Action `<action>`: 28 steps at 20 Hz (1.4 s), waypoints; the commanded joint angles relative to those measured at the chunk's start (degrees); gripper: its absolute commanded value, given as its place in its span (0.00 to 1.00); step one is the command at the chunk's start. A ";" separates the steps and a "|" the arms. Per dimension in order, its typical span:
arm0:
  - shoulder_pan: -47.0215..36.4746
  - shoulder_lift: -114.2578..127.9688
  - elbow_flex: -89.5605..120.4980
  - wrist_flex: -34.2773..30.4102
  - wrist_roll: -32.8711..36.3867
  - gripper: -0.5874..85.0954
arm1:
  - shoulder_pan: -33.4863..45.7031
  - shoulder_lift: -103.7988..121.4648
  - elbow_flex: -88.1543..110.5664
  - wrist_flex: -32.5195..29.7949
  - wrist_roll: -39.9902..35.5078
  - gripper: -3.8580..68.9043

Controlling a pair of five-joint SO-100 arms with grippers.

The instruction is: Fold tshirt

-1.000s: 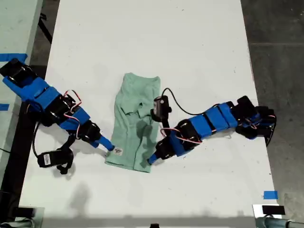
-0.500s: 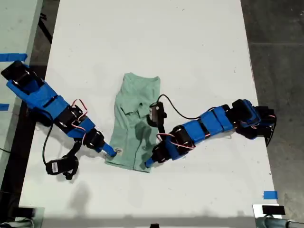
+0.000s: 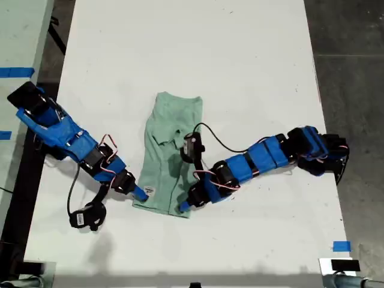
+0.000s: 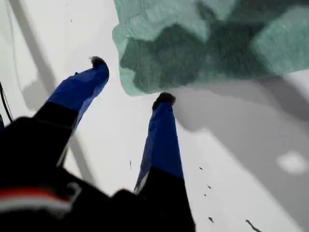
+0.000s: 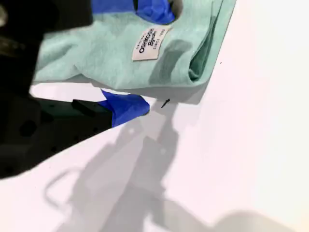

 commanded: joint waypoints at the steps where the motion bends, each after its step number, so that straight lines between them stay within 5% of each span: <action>1: 0.00 -0.35 -0.70 -1.93 0.62 0.32 | 1.14 0.79 -4.31 -2.29 -0.88 0.37; 12: -1.49 -13.18 -7.56 -5.45 5.19 0.31 | 0.88 -5.54 -4.57 -7.47 -0.97 0.33; 16: -1.85 -14.68 -8.61 -5.98 6.15 0.17 | 0.53 -7.65 -4.57 -9.14 -1.05 0.19; 18: -1.49 -14.59 -8.61 -6.06 4.48 0.01 | 0.18 -8.35 -4.57 -9.49 -0.62 0.03; 21: -0.35 -13.10 -8.70 -6.33 2.64 0.01 | -0.35 -6.77 -4.57 -7.73 -0.62 0.03; 28: 0.00 -10.99 -28.04 7.56 7.82 0.01 | -2.72 6.86 -4.57 1.58 -2.37 0.03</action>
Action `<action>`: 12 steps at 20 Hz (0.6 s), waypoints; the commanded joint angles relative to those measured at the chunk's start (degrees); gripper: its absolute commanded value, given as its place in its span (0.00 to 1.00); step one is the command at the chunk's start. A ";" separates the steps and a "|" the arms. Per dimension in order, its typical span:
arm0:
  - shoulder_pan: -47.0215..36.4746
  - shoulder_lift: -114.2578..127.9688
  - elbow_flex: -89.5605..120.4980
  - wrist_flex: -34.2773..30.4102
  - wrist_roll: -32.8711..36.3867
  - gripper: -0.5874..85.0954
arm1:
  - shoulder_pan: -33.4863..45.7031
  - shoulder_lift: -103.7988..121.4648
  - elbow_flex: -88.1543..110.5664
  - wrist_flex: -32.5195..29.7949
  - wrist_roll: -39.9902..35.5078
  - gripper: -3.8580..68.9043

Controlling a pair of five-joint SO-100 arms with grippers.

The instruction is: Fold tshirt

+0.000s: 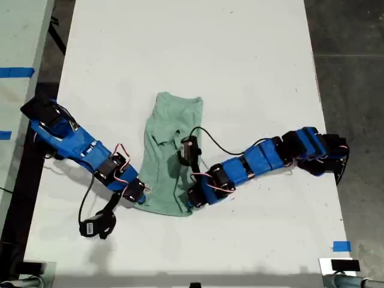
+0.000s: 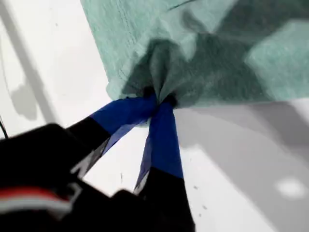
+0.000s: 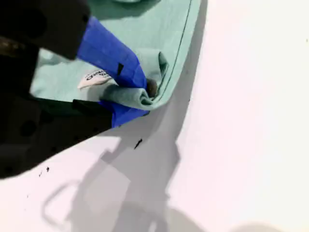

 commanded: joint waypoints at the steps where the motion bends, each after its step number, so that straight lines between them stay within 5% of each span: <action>1: 1.14 3.43 -11.34 6.15 1.58 0.01 | -2.72 11.51 -1.76 4.31 -1.14 0.03; 12: -5.89 7.82 -25.75 18.98 3.87 0.01 | 2.46 19.69 -0.79 10.11 -7.21 0.03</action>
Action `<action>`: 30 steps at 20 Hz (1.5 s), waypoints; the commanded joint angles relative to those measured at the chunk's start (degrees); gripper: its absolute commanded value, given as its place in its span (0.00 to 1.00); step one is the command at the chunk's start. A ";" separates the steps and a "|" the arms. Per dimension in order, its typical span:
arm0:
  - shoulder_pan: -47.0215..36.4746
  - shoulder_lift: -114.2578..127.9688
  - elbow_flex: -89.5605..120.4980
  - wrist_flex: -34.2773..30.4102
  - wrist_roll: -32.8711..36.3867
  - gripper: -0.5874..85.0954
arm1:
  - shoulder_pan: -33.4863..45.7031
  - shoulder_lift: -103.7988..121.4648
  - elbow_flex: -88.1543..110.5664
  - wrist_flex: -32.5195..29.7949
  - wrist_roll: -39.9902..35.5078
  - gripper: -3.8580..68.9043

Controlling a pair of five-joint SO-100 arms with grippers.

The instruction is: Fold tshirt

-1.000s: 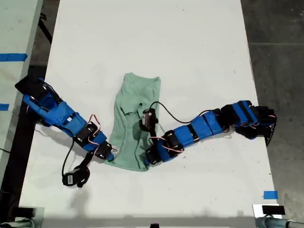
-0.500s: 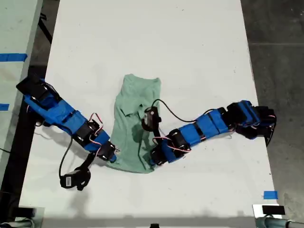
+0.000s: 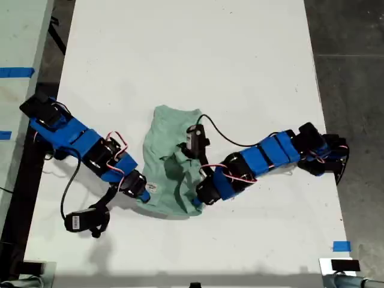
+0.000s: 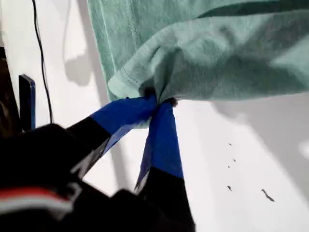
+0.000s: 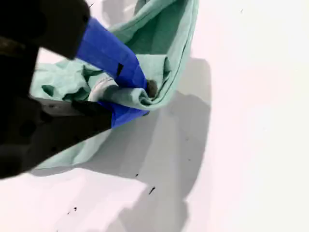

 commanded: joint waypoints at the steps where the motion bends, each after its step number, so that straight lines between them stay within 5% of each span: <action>1: -5.98 6.33 -3.16 4.04 1.67 0.01 | 4.83 6.15 -0.88 2.55 -3.25 0.03; 9: -26.46 7.73 -1.05 11.69 15.73 0.01 | 21.36 7.21 -0.88 9.84 -16.26 0.03; 20: -45.70 5.71 0.18 11.25 28.48 0.01 | 36.83 8.00 -0.44 11.16 -24.35 0.03; 22: -46.41 7.03 0.26 11.07 28.83 0.20 | 37.27 8.09 -0.44 12.48 -23.38 0.02; 23: -46.85 8.09 0.26 10.90 29.27 0.33 | 37.79 8.26 -0.44 13.97 -21.01 0.25; 24: -47.99 9.40 0.35 11.78 29.36 0.37 | 38.32 8.61 -0.44 14.50 -21.36 0.59; 30: -66.18 31.20 16.17 11.16 32.61 0.39 | 49.92 18.72 1.32 21.01 -25.93 0.47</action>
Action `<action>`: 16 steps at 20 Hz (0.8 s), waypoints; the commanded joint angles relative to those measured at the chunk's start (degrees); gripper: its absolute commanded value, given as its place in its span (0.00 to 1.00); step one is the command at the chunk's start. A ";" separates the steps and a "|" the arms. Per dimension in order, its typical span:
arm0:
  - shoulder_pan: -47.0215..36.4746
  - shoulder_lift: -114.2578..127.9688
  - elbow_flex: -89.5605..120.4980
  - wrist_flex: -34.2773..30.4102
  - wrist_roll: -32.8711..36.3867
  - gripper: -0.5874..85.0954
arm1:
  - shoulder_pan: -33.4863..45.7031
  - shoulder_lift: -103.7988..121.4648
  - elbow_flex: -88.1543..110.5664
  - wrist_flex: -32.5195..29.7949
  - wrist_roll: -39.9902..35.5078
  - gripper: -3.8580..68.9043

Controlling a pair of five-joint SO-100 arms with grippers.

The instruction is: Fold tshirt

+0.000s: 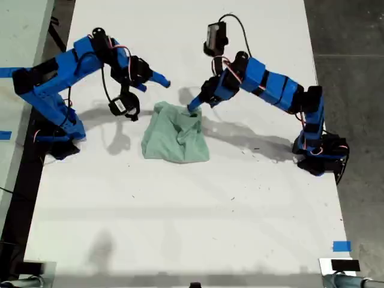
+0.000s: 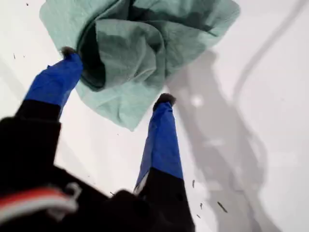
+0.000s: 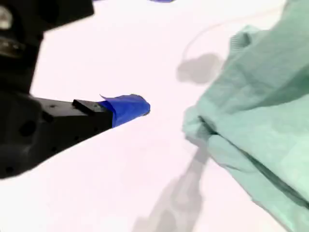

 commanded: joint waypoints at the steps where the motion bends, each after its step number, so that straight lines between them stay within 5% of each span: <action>1: -8.44 11.69 5.36 -1.67 3.16 0.39 | 7.91 12.13 2.11 2.20 -3.25 0.46; 8: -13.62 27.42 28.04 -9.05 5.27 0.37 | 21.27 42.01 39.73 -0.88 -6.86 0.43; 16: -7.12 63.37 58.10 -18.72 0.88 0.18 | 13.10 74.97 80.68 -9.32 3.87 0.40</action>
